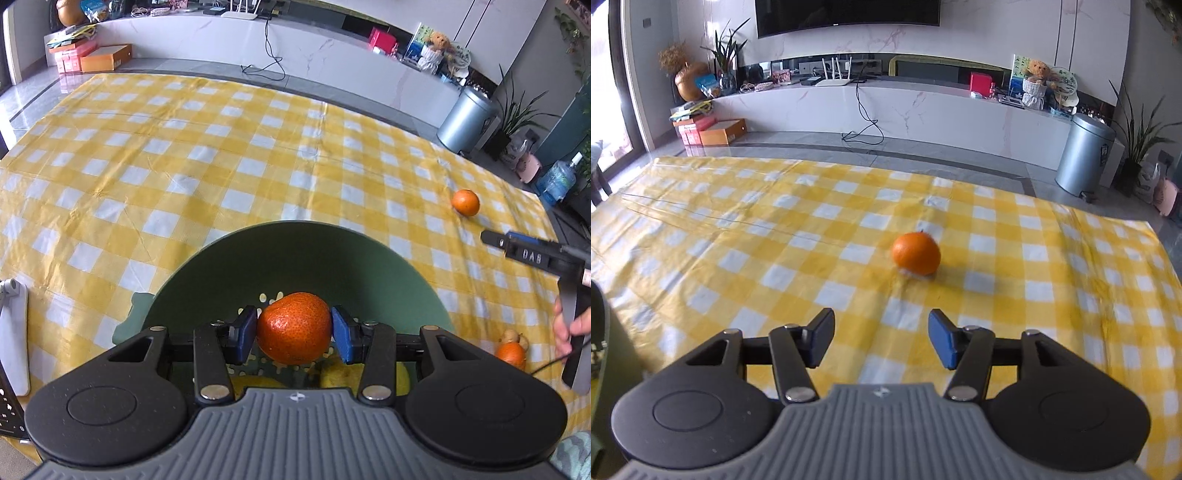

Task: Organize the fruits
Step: 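Carry the orange into the colander with the left tool while the right tool carries its orange there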

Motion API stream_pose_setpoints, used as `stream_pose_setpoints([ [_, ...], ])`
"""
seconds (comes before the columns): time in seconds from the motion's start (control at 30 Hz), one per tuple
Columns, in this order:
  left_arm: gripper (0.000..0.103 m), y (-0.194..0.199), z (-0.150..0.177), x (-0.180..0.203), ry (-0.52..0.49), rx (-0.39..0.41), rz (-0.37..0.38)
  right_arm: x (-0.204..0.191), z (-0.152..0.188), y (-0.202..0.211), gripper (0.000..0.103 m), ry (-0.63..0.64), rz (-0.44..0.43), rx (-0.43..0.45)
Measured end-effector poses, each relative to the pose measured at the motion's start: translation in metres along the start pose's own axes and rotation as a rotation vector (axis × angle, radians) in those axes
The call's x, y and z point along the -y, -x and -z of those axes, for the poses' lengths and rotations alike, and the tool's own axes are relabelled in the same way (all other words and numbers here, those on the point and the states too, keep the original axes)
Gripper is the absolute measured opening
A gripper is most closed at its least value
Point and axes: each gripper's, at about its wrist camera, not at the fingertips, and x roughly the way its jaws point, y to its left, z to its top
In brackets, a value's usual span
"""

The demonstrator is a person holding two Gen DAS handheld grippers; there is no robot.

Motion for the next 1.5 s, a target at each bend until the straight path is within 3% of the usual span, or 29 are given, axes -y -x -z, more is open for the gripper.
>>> stream_pose_setpoints([
  [0.23, 0.049, -0.021, 0.001, -0.004, -0.026, -0.047, -0.041, 0.016, -0.022, -0.039, 0.054, -0.039, 0.013, -0.039],
  [0.57, 0.051, -0.031, 0.003, -0.001, -0.07, -0.039, -0.06, 0.017, -0.028, -0.071, 0.053, -0.067, 0.014, -0.051],
  [0.7, 0.053, -0.03, 0.005, -0.003, -0.072, -0.054, -0.053, 0.016, -0.031, -0.081, 0.046, -0.069, 0.025, -0.066],
  [0.93, 0.068, -0.027, 0.008, -0.001, -0.086, -0.076, -0.026, 0.019, -0.03, -0.082, 0.042, -0.08, 0.037, -0.068],
  [1.2, 0.069, -0.015, 0.01, -0.002, -0.051, -0.053, -0.018, 0.01, -0.026, -0.048, 0.042, -0.08, -0.02, -0.043],
  [1.5, 0.069, 0.018, 0.012, 0.001, -0.03, 0.015, -0.046, -0.039, -0.032, 0.043, 0.042, 0.017, -0.212, 0.029],
])
